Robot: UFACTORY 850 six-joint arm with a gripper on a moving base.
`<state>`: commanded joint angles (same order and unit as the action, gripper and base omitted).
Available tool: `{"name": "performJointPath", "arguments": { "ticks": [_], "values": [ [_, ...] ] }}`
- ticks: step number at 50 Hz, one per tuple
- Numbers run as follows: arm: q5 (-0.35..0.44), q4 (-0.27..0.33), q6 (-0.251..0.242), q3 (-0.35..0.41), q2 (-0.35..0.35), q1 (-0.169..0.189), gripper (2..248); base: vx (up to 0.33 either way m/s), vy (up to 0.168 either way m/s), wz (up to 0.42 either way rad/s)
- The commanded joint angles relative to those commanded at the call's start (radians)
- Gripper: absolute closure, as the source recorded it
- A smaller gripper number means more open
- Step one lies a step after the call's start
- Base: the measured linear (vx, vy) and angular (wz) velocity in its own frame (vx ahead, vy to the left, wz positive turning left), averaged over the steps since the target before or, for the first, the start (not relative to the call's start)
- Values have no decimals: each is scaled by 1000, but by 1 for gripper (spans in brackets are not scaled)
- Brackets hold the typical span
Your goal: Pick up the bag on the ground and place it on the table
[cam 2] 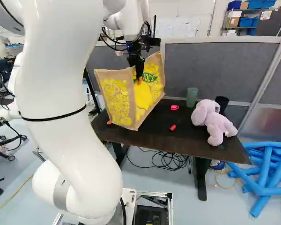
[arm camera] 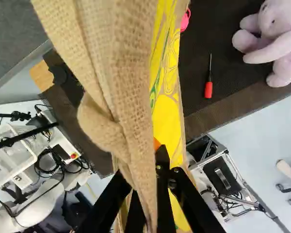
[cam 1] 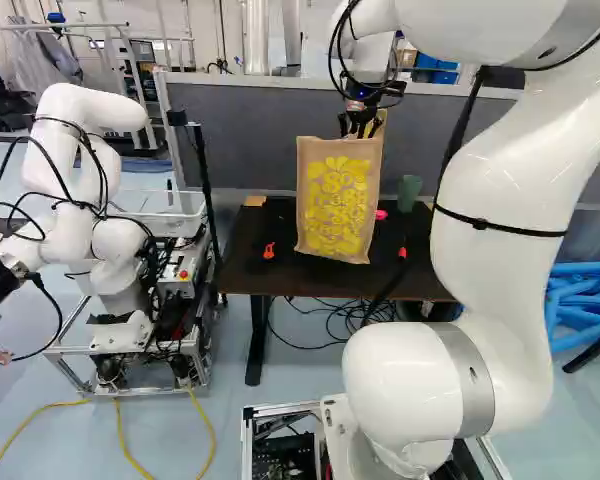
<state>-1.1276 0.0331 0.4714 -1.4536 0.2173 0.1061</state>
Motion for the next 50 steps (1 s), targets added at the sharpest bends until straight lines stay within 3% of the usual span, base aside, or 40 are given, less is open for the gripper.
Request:
{"name": "performJointPath", "arguments": {
  "ticks": [25,50],
  "values": [
    [-6,13,-257,-30,25,12,229,0,0,0],
    [-5,13,-283,-26,69,12,229,0,0,0]
  ]
}}
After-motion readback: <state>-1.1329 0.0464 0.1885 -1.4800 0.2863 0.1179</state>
